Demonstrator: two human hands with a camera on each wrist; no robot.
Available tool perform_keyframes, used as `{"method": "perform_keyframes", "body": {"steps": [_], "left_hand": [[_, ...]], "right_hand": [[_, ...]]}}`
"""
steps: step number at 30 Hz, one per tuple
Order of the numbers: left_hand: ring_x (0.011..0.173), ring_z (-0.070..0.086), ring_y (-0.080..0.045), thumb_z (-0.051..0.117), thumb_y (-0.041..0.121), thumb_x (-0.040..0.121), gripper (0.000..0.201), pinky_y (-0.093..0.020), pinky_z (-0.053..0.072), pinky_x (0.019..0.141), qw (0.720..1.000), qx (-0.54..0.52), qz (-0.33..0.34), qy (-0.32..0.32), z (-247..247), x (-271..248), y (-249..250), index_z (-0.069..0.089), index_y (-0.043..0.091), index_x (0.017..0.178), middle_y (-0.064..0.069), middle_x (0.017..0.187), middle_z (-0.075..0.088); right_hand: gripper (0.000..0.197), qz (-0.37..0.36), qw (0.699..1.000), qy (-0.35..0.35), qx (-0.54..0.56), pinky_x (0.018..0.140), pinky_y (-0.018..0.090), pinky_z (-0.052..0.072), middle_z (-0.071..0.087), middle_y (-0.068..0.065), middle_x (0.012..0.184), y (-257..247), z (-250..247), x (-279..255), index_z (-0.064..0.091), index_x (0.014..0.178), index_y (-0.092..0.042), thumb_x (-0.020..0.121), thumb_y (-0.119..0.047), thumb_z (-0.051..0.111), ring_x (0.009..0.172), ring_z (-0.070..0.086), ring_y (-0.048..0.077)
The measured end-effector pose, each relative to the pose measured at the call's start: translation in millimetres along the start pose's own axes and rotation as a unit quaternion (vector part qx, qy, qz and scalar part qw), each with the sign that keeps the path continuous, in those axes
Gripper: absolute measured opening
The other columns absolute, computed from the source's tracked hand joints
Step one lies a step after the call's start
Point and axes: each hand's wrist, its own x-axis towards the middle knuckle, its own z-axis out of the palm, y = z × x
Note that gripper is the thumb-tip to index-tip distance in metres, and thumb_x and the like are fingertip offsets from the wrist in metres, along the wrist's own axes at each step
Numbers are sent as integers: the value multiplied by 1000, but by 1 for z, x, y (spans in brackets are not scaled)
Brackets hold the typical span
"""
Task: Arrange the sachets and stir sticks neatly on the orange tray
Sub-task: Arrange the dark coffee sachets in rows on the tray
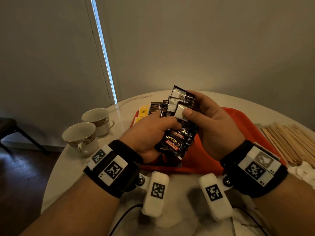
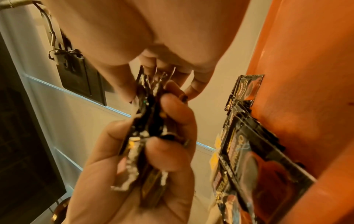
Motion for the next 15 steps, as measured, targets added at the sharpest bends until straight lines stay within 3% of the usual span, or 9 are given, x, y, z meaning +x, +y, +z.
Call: {"method": "perform_keyframes", "body": {"steps": [3, 6, 10, 12, 13, 15], "left_hand": [[106, 69, -36, 65, -6, 81, 61, -53, 56, 93, 999, 10, -5, -50, 4, -3, -6, 59, 12, 139, -19, 119, 68], [120, 65, -41, 61, -14, 82, 64, -56, 52, 103, 998, -12, -11, -58, 7, -1, -11, 60, 12, 140, -20, 127, 69], [117, 67, -44, 55, -16, 80, 66, -66, 54, 94, 997, -39, -40, -54, 4, 1, -9, 62, 16, 138, -20, 130, 70], [107, 72, -42, 57, -12, 73, 68, -64, 58, 86, 996, -48, -53, -55, 3, 0, -5, 62, 12, 137, -21, 123, 72], [100, 74, -39, 56, -8, 72, 66, -60, 61, 82, 996, -51, -58, -49, 3, -1, -3, 62, 7, 136, -22, 116, 73], [89, 75, -36, 53, -4, 71, 61, -54, 63, 75, 996, -60, -66, -17, 1, -1, 2, 61, 0, 131, -24, 106, 73]], "right_hand": [[52, 10, 1000, 24, 15, 100, 50, 54, 69, 17, 126, 1, 2, -2, 59, 128, -8, 78, -6, 70, 117, 67, 36], [55, 33, 998, 37, 35, 95, 49, 57, 68, 21, 127, -2, 2, -2, 58, 127, -4, 74, -5, 73, 113, 68, 37], [43, 77, 996, 35, 33, 65, 41, 54, 70, 15, 110, -7, 2, -4, 62, 120, -14, 79, -23, 70, 88, 70, 30], [41, 70, 995, 48, 46, 56, 35, 53, 68, 15, 110, -7, 1, -3, 60, 119, -11, 81, -23, 68, 87, 68, 28], [39, 55, 995, 64, 61, 58, 35, 55, 67, 16, 113, -6, 0, -1, 60, 117, -9, 81, -20, 67, 92, 67, 29], [27, 14, 990, 105, 90, 75, 36, 59, 69, 14, 117, -4, -6, 3, 61, 109, -9, 83, -13, 67, 104, 67, 28]]}}
